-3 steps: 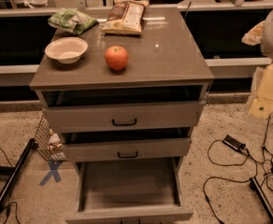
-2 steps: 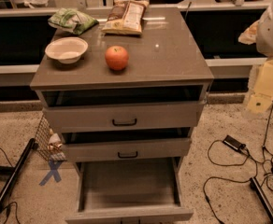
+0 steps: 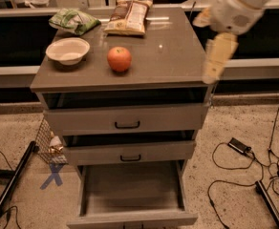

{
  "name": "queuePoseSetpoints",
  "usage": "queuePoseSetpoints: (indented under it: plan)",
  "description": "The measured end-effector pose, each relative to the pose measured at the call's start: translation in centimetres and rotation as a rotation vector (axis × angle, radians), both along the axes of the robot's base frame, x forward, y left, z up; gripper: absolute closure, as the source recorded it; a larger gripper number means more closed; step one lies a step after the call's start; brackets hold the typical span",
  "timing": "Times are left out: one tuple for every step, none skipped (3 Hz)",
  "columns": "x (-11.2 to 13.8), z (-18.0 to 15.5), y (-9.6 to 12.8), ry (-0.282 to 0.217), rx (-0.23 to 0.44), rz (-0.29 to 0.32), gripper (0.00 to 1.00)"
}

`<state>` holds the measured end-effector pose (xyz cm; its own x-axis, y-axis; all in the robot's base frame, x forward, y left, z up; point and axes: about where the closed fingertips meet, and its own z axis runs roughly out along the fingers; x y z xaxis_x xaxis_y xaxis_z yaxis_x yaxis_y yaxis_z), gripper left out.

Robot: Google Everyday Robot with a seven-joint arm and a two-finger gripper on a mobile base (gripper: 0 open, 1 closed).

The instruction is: Place apple into bottom drawer

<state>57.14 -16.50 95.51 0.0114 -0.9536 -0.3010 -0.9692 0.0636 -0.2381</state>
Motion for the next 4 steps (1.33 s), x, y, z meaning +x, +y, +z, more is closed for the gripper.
queuePoseSetpoints:
  plan:
    - [6.0,-2.6,7.4,0.050,0.155,0.155,0.00]
    - [12.5,-5.9,11.0,0.067,0.251,0.127,0.00]
    - [15.0,-6.4,11.3,0.044,0.282,0.107,0.00]
    - [14.9,-6.1,11.3,0.039,0.281,0.109,0.00]
